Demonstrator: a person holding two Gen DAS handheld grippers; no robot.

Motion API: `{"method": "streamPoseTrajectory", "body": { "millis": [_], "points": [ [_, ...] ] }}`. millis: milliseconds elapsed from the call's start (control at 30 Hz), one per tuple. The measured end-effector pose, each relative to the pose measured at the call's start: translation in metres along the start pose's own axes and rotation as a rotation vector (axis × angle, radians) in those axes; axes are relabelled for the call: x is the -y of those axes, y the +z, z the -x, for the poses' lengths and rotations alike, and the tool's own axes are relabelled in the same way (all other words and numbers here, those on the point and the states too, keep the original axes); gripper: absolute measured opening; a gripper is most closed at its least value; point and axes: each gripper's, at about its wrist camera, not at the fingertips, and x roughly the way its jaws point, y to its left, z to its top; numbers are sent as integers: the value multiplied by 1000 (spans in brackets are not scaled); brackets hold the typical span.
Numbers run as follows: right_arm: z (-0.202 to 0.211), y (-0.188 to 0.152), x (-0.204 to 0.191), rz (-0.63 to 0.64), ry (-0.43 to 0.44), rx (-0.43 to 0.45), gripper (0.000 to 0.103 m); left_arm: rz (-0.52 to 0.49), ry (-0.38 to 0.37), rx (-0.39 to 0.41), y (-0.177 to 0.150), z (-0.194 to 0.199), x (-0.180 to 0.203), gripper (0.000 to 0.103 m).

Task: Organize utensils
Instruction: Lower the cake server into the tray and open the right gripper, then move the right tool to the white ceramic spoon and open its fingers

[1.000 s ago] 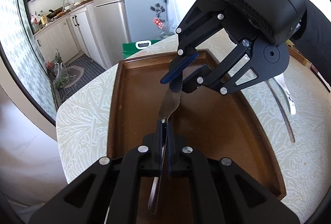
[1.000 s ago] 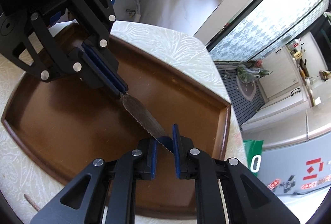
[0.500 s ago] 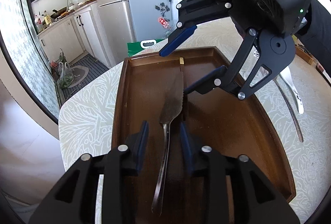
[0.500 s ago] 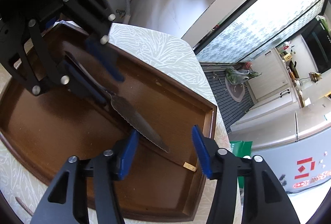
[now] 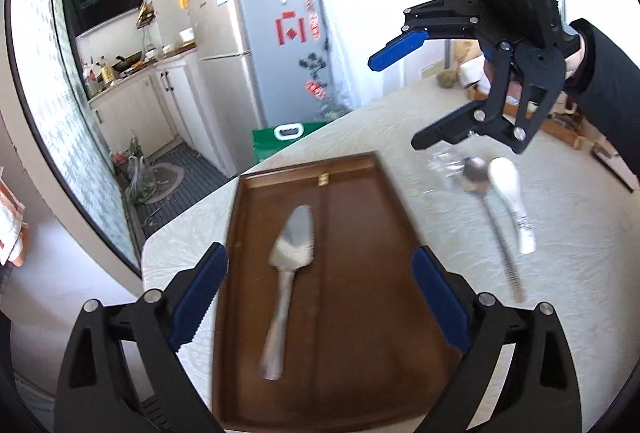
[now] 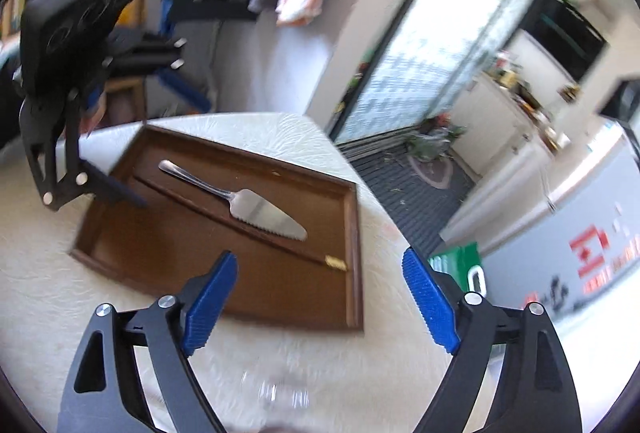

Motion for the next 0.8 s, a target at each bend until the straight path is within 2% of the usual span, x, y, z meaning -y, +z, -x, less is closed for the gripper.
{"method": "streamPoseTrajectory", "body": {
  "millis": [133, 233, 400, 600, 800],
  "points": [
    [39, -35, -20, 6, -72, -40, 87, -26, -69, 19, 5, 10, 47, 96],
    [54, -62, -36, 18, -66, -76, 87, -37, -128, 9, 7, 3, 84, 96],
    [76, -109, -55, -11, -55, -108, 87, -67, -179, -21, 13, -15, 131, 96],
    [91, -156, -56, -119, -51, -120, 87, -86, -222, -50, 15, -32, 174, 96],
    [98, -189, -35, -344, -8, -73, 87, -79, -239, -92, 22, -57, 193, 96]
  ]
}}
